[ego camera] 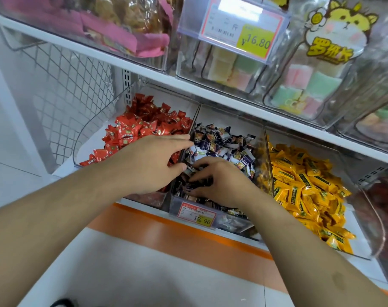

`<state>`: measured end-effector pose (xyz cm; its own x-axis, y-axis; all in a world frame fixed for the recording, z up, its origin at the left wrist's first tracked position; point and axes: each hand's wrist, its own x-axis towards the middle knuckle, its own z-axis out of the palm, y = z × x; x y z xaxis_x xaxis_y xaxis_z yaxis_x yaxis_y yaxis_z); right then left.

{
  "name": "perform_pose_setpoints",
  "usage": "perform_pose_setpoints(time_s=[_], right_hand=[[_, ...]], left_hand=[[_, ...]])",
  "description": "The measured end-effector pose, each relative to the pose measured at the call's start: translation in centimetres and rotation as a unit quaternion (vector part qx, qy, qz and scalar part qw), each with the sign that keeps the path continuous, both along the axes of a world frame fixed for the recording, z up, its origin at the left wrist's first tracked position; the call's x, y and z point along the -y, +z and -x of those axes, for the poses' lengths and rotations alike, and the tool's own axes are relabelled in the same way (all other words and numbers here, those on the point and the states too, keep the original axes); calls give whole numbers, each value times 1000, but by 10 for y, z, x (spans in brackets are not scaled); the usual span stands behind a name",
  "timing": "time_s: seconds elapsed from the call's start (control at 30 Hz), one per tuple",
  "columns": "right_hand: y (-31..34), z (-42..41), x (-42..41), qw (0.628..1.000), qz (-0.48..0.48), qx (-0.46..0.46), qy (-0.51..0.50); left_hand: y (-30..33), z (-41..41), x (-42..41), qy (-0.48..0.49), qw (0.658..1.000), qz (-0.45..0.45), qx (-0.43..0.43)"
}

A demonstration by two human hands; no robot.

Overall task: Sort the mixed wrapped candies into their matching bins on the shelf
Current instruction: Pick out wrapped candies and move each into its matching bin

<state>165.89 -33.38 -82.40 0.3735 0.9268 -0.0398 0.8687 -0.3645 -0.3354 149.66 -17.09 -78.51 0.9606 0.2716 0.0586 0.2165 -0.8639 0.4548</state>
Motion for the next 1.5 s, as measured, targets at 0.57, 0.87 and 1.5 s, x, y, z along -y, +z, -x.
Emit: perform_pose_setpoints(time_s=[0.57,0.87,1.5], right_hand=[[14,-21,10,973,-28,154,-172],[19,8,4,997,4,-70,22],[0,-25,7,991,-46,62,-105]], left_hand=[[1,2,-2,3,1000,17,1],[0,0,1,5,1000,13,12],[1,2,3,7,1000,14,15]])
